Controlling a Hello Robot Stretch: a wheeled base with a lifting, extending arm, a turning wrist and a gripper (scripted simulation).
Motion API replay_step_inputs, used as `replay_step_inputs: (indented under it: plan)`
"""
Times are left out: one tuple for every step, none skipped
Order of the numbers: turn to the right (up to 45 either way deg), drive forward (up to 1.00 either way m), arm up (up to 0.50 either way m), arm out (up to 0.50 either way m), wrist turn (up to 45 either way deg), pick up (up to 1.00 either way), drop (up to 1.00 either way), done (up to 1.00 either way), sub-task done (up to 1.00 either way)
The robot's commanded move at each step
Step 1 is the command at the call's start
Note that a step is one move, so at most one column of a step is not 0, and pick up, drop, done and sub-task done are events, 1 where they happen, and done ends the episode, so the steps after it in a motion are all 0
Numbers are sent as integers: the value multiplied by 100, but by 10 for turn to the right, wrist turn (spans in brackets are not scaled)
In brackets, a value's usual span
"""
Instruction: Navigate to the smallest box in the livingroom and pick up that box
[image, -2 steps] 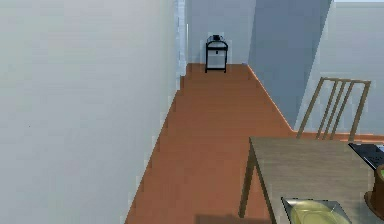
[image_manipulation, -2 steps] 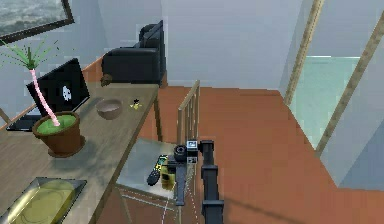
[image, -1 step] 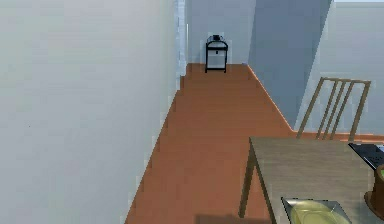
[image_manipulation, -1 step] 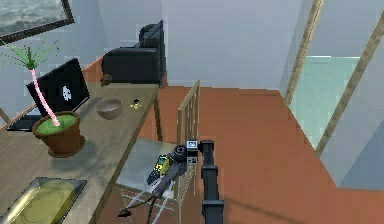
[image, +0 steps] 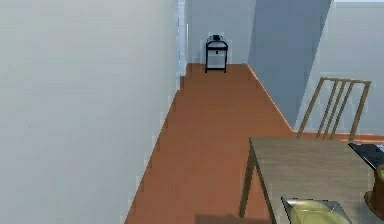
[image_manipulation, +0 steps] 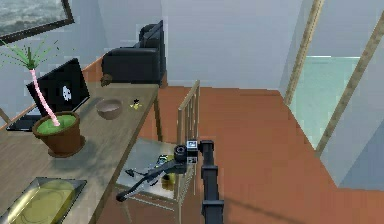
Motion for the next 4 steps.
replay_step_inputs:
  plan:
    - [0, 0, 0, 0, 450, 0, 0, 0, 0]
    - [0, 0, 0, 0, 240, 0, 0, 0, 0]
    - [0, 0, -30, 0, 0, 0, 0, 0, 0]
    - [0, 0, 0, 0, 0, 100, 0, 0, 0]
